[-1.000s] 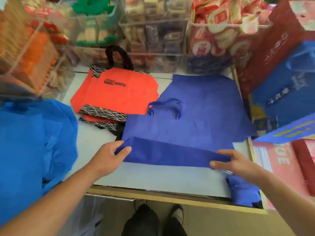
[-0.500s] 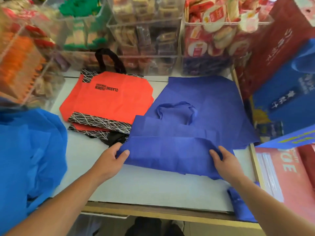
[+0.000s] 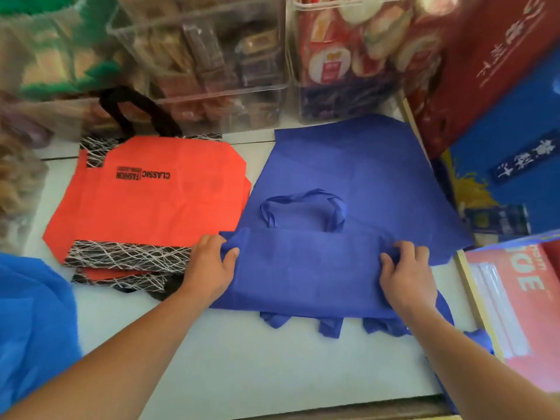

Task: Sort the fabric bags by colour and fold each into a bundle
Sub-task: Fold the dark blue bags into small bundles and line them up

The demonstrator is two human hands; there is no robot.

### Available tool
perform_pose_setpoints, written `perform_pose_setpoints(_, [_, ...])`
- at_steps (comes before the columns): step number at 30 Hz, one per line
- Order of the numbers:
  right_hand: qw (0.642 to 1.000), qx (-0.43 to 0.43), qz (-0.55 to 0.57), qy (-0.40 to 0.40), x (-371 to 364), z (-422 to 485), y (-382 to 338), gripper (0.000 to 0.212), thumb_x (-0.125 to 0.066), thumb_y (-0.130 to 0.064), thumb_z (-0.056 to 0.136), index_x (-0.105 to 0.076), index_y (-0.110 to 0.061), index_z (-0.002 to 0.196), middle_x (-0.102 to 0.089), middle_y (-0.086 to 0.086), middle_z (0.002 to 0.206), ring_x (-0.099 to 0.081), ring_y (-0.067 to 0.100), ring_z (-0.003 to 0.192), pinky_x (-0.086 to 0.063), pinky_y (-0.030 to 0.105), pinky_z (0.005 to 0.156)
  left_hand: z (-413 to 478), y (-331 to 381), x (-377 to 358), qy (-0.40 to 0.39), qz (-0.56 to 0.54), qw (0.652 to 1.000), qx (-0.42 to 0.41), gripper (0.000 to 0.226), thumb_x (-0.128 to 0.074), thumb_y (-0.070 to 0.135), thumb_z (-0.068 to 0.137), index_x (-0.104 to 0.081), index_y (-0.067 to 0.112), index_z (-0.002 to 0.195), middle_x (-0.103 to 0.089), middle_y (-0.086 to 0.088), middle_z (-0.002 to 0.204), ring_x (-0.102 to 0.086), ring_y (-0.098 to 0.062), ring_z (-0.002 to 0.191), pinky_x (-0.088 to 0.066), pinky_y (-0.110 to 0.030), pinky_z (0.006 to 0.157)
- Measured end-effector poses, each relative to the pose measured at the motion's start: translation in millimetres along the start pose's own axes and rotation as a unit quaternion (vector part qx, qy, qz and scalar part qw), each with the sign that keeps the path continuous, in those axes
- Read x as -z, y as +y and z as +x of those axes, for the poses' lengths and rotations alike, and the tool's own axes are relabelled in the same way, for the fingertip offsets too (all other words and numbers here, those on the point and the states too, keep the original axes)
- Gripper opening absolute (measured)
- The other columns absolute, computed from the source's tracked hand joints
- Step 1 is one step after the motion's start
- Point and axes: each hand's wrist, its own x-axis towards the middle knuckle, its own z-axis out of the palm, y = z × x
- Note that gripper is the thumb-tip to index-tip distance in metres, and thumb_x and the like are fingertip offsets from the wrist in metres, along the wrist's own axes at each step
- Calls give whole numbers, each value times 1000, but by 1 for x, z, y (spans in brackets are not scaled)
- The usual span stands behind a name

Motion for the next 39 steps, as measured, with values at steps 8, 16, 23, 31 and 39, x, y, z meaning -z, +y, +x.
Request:
perform_pose_setpoints(8, [981,96,-129,107,-14,1,-4,46,-44,-28,94,-62,-31,137,-46,13,109,-47,38,92,-46,48,73,-13,-4,-13,76,15,995,-69,52,-63,18,84,-57,11,135,-54,-12,127,-53,-35,116,-45,-50,101])
perform_pose_setpoints(16, [977,121,-157,78,-16,4,-7,56,-35,-36,93,-57,-35,144,-49,15,129,-45,41,110,-44,54,85,-17,34,-36,-96,181,950,-235,70,-34,55,102,-30,20,162,-19,-5,171,-11,-25,159,-7,-50,127])
perform_pose_setpoints(23, [900,384,-186,90,-40,-18,-31,65,-54,-59,95,-52,-27,151,-36,14,164,-25,49,152,-14,68,121,-23,29,-55,-72,265,937,-218,91,-36,77,94,-20,21,164,-7,-8,173,0,-28,160,-11,-59,126])
perform_pose_setpoints(31, [904,379,-194,40,-58,-11,-22,72,-46,-73,92,-41,-39,156,-29,6,168,-20,47,154,-15,69,120,-22,24,-59,-68,282,929,-228,97,-39,79,89,-18,22,164,-3,-10,173,1,-31,160,-12,-63,124])
perform_pose_setpoints(39, [902,376,-212,20,-57,-11,-21,73,-35,-75,95,-34,-40,158,-25,6,170,-18,46,154,-14,69,120,-34,-17,-33,-118,309,853,-404,89,-40,87,87,-29,38,160,-14,-5,172,-8,-33,159,-18,-69,121])
